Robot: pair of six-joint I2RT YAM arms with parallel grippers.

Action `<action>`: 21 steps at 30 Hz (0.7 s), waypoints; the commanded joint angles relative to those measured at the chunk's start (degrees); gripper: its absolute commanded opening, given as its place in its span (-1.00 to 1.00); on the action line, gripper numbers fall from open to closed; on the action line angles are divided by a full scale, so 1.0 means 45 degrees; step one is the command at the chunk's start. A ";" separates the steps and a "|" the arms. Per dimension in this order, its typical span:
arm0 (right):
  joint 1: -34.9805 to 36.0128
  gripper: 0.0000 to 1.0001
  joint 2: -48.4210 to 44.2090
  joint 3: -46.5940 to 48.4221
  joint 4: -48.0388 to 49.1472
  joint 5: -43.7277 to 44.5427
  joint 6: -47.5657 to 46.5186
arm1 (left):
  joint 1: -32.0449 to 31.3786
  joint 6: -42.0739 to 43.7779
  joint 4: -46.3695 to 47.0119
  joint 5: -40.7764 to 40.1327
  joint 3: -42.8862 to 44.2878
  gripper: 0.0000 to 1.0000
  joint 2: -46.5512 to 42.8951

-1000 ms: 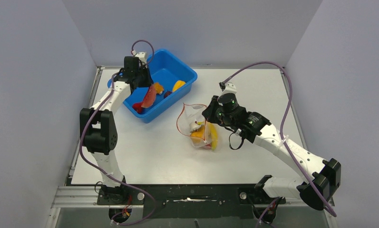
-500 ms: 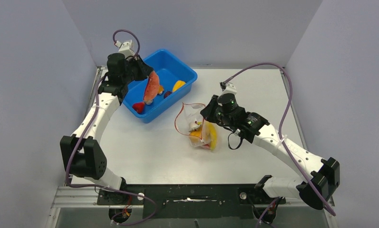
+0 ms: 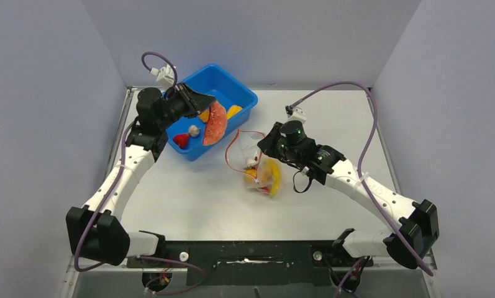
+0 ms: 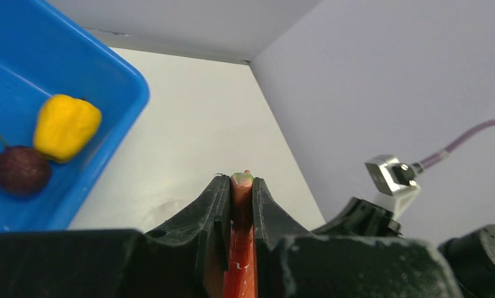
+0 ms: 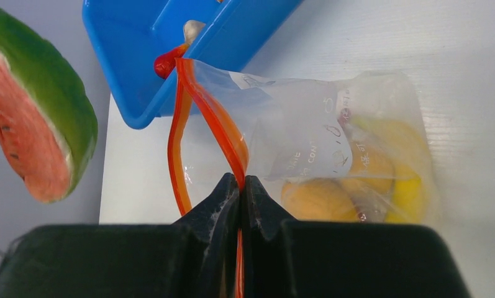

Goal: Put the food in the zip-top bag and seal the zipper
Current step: Pick up the fake fruit from the bin, then place the fake fruit in the zipper food storage bag.

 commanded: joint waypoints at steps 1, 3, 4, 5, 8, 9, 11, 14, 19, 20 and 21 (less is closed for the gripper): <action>0.0027 -1.00 0.0208 0.0626 0.1210 0.0307 0.0429 | -0.0913 -0.1353 0.1281 0.0040 -0.0662 -1.00 -0.0949; 0.0023 -1.00 0.0249 0.0663 0.1301 0.0271 0.0514 | -0.1470 -0.1437 0.1169 -0.0201 -0.0931 -1.00 -0.1104; 0.0025 -1.00 0.0260 0.0671 0.1376 0.0211 0.0531 | -0.1687 -0.1440 0.1071 -0.0350 -0.1040 -1.00 -0.1142; 0.0028 -1.00 0.0264 0.0672 0.1449 0.0146 0.0586 | -0.1892 -0.1440 0.1023 -0.0545 -0.1159 -1.00 -0.1171; 0.0028 -1.00 0.0200 0.0593 0.1898 -0.0263 0.0521 | -0.2268 -0.1474 0.1244 -0.1006 -0.1631 -1.00 -0.1223; 0.0028 -1.00 0.0164 0.0535 0.2085 -0.0450 0.0515 | -0.2314 -0.1610 0.1384 -0.1008 -0.1767 -1.00 -0.1213; 0.0074 -1.00 0.0112 0.0431 0.2246 -0.0582 0.0645 | -0.2395 -0.1803 0.1396 -0.0980 -0.1797 -1.00 -0.1073; 0.0124 -1.00 0.0106 0.0336 0.2363 -0.0528 0.0800 | -0.2695 -0.1395 0.0673 -0.1283 -0.1469 -1.00 -0.0818; 0.0155 -1.00 0.0225 0.0360 0.2617 -0.0876 0.0941 | -0.2992 -0.0874 -0.0094 -0.2063 -0.1715 -1.00 -0.0623; 0.0163 -1.00 0.0232 0.0377 0.2651 -0.0932 0.0926 | -0.2995 -0.0822 -0.0112 -0.2172 -0.1850 -1.00 -0.0618; 0.0182 -1.00 0.0216 0.0396 0.2663 -0.0944 0.0898 | -0.3023 -0.0733 -0.0207 -0.2359 -0.1902 -1.00 -0.0603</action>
